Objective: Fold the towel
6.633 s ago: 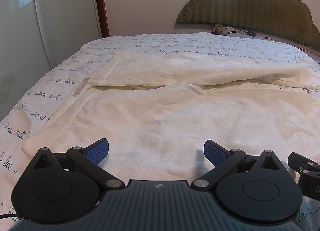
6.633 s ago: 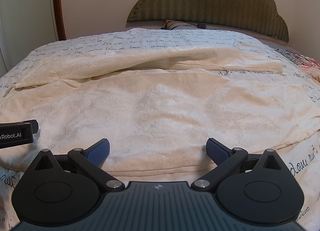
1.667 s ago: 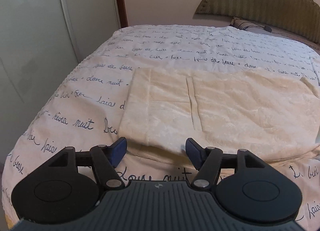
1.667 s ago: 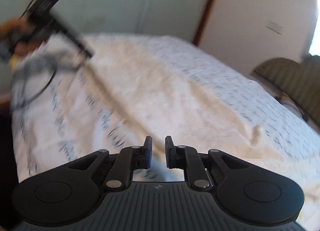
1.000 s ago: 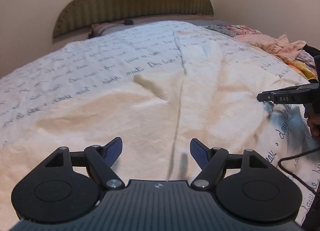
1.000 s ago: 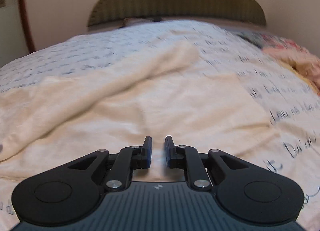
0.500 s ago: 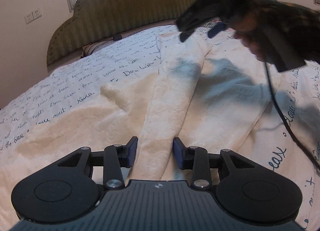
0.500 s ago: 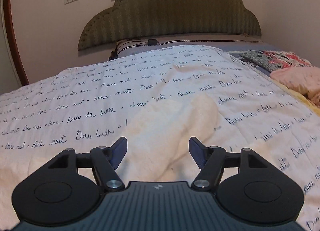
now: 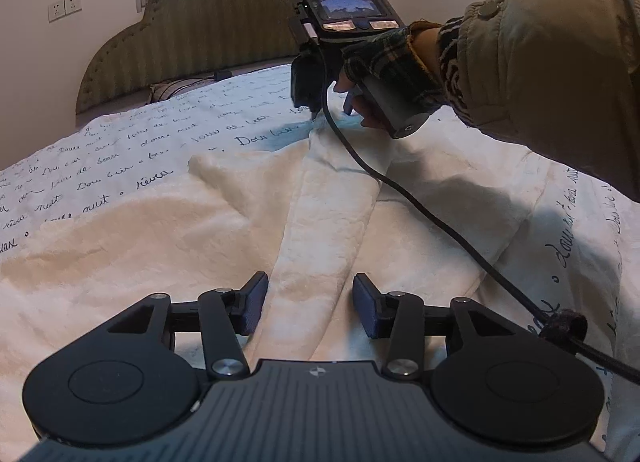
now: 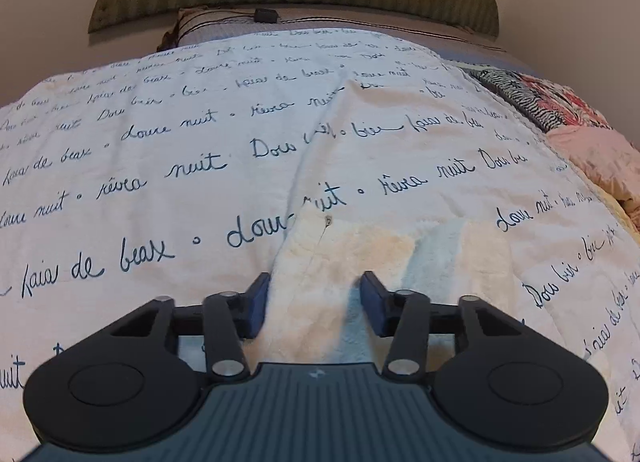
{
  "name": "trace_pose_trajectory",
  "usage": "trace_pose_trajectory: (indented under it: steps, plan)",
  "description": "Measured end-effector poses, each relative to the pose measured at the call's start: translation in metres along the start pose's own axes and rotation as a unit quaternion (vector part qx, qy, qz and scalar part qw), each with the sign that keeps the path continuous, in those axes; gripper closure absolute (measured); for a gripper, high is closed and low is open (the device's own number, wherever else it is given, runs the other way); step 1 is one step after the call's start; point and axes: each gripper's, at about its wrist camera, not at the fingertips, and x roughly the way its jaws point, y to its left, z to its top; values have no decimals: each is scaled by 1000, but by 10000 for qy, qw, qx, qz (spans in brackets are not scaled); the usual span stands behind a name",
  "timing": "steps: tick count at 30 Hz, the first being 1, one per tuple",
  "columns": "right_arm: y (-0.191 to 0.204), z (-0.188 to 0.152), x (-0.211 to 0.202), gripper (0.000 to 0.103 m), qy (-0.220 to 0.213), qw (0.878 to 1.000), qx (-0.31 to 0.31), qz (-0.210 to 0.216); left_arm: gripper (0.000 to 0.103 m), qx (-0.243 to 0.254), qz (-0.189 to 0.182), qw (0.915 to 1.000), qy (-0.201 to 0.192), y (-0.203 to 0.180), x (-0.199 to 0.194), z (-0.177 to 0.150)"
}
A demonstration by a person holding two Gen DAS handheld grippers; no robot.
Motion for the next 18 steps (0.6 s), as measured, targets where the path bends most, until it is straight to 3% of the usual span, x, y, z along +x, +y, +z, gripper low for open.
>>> trace_pose_trajectory:
  steps: [2, 6, 10, 15, 18]
  plan:
    - [-12, -2, -6, 91, -58, 9996, 238, 108, 52, -27, -19, 10000, 8, 1, 1, 1]
    - [-40, -10, -24, 94, -313, 9950, 869, 370, 52, -26, -28, 10000, 16, 2, 0, -1]
    - [-81, -27, -54, 94, -606, 9830, 1570, 733, 53, -116, -53, 9999, 42, 4, 0, 0]
    - [-140, -58, -95, 95, -925, 9659, 2223, 950, 76, -80, 140, 9999, 9, 2, -1, 2]
    - [-174, -79, -114, 95, -1007, 9556, 2569, 1030, 83, 103, 241, 9996, -37, -4, -4, 2]
